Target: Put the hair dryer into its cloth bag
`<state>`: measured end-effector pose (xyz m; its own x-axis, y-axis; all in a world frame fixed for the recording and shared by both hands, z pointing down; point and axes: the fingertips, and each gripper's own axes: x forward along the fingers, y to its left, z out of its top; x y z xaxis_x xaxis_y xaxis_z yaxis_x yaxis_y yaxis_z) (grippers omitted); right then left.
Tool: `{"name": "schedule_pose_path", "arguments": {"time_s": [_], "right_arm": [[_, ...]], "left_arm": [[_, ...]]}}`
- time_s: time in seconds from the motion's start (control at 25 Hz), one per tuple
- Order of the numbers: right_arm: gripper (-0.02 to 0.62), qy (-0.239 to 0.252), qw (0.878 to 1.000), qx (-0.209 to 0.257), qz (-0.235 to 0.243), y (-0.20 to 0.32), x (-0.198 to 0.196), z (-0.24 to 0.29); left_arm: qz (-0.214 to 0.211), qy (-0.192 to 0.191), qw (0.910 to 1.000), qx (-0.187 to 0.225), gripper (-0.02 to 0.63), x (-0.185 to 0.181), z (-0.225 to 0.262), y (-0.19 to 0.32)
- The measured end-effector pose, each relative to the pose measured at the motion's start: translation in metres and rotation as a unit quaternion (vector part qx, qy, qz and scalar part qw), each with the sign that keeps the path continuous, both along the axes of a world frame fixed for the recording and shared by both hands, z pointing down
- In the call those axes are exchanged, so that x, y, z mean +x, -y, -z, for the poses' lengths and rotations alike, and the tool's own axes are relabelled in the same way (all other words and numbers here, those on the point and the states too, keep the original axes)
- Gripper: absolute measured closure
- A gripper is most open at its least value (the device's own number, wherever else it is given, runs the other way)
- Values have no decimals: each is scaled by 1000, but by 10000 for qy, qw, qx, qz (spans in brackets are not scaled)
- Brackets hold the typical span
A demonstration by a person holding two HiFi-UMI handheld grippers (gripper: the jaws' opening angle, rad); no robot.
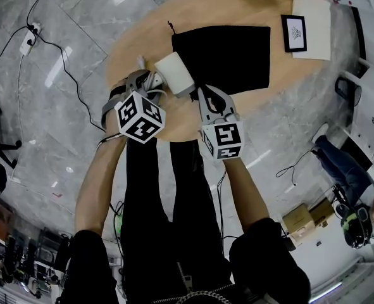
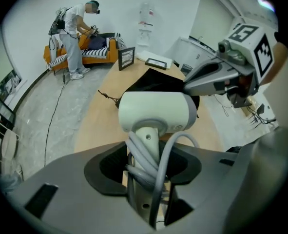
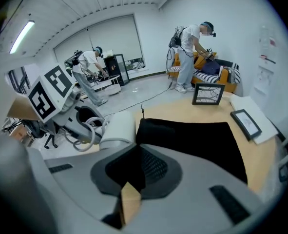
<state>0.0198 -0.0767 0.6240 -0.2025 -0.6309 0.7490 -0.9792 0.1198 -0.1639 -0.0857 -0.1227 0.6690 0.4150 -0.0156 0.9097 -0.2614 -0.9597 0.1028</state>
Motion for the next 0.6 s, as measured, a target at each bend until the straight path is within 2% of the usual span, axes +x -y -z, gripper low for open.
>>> {"name": "schedule_pose_path", "arguments": {"time_s": [0.24, 0.6], "right_arm": [[569, -17, 9997, 110, 227, -4, -5, 5], [569, 6, 9981, 303, 540, -5, -16, 11]], "left_arm": [[-183, 201, 9995, 179, 399, 14, -7, -7], [-372, 327, 9987, -88, 397, 25, -16, -16]]}}
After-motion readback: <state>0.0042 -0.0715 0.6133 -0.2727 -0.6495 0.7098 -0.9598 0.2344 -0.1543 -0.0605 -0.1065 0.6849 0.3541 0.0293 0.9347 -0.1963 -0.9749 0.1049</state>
